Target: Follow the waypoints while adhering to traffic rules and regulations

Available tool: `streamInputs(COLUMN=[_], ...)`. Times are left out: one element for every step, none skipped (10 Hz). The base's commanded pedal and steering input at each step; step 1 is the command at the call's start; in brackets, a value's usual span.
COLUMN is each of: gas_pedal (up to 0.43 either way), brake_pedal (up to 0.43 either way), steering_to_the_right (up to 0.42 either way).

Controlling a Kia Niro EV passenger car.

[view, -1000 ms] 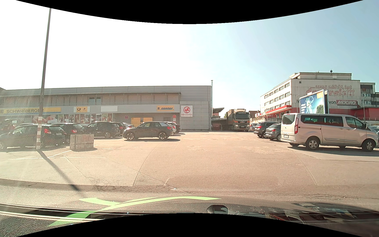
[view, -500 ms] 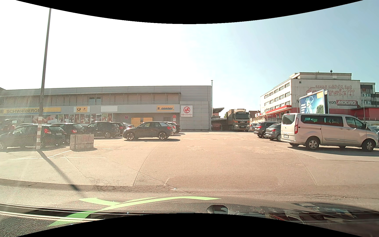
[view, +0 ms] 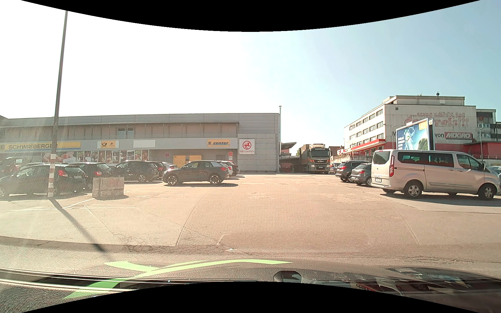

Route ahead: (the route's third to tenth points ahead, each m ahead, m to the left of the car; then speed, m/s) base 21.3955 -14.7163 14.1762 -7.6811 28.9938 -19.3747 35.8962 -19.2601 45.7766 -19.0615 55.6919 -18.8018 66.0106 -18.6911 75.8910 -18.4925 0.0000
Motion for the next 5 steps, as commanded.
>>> streamInputs(gas_pedal=[0.0,0.0,0.0,0.0,0.0], brake_pedal=[0.421,0.421,0.421,0.421,0.421], steering_to_the_right=[-0.055,-0.055,-0.055,-0.055,-0.055])
